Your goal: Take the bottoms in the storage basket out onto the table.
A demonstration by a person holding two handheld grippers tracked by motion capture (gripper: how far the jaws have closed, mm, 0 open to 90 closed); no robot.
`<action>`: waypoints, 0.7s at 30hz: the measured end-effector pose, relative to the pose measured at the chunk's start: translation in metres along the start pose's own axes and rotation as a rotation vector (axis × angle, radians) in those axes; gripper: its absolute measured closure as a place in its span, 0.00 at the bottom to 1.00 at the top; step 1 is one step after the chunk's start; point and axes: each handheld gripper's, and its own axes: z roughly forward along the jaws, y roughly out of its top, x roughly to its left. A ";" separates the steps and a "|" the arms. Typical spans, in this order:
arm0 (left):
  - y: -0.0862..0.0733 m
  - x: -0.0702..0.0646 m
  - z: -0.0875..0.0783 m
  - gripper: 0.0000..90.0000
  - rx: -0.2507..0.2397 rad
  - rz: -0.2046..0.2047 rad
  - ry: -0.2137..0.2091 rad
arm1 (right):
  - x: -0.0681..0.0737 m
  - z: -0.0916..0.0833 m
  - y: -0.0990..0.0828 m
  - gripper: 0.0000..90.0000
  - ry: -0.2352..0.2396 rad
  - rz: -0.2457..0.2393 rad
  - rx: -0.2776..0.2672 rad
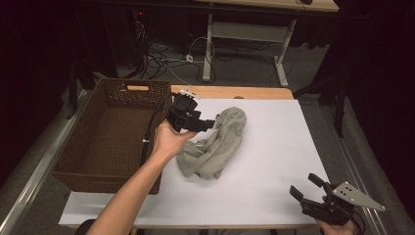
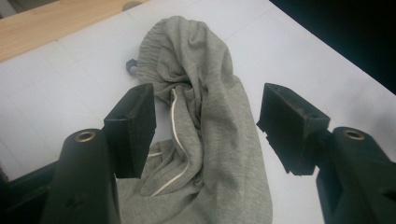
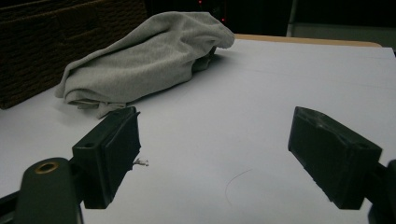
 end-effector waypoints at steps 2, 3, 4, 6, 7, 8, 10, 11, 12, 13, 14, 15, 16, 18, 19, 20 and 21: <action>-0.001 0.000 -0.002 0.39 -0.003 0.002 0.003 | 0.000 0.000 0.000 0.19 0.000 -0.001 0.000; -0.002 0.000 -0.003 0.39 -0.005 0.004 0.006 | 0.000 0.000 0.000 0.19 0.000 -0.001 0.000; -0.003 0.000 -0.004 0.39 -0.005 0.005 0.008 | 0.000 0.000 0.000 0.19 0.000 0.000 0.000; -0.005 0.001 -0.006 0.39 -0.007 0.005 0.008 | 0.000 0.000 0.000 0.19 0.001 0.000 0.000; -0.006 0.002 -0.007 0.39 -0.011 0.003 0.009 | 0.000 0.000 0.000 0.19 0.001 -0.001 0.000; -0.006 0.002 -0.009 0.39 -0.010 0.005 0.009 | 0.000 0.000 0.000 0.19 0.000 0.000 0.000; -0.008 0.003 -0.011 0.39 -0.015 0.006 0.012 | 0.000 0.000 0.000 0.19 0.000 0.000 0.000; -0.009 0.003 -0.012 0.39 -0.019 0.006 0.012 | 0.000 0.000 0.000 0.19 0.000 0.000 0.000; -0.010 0.003 -0.013 0.39 -0.018 0.010 0.012 | 0.000 0.000 0.000 0.19 0.000 0.000 0.000; -0.011 0.003 -0.015 0.39 -0.022 0.009 0.012 | 0.000 0.000 0.000 0.19 0.000 0.000 0.000; -0.012 0.003 -0.016 0.39 -0.025 0.010 0.012 | 0.000 0.000 0.000 0.19 0.001 0.000 0.000; -0.013 0.003 -0.018 0.39 -0.029 0.009 0.011 | 0.000 0.000 0.000 0.19 0.001 -0.002 0.001; -0.014 0.004 -0.019 0.39 -0.030 0.009 0.012 | 0.000 0.000 0.000 0.19 0.001 -0.002 0.001; -0.015 0.004 -0.021 0.39 -0.036 0.008 0.013 | 0.000 0.000 0.000 0.19 0.000 -0.003 0.001; -0.016 0.005 -0.022 0.39 -0.036 0.008 0.014 | 0.000 0.000 0.000 0.19 0.000 -0.001 0.000; -0.017 0.005 -0.023 0.39 -0.039 0.008 0.013 | 0.000 0.000 0.000 0.19 0.000 -0.001 0.000; -0.018 0.005 -0.024 0.39 -0.043 0.006 0.013 | 0.000 0.000 0.000 0.19 0.000 -0.001 0.000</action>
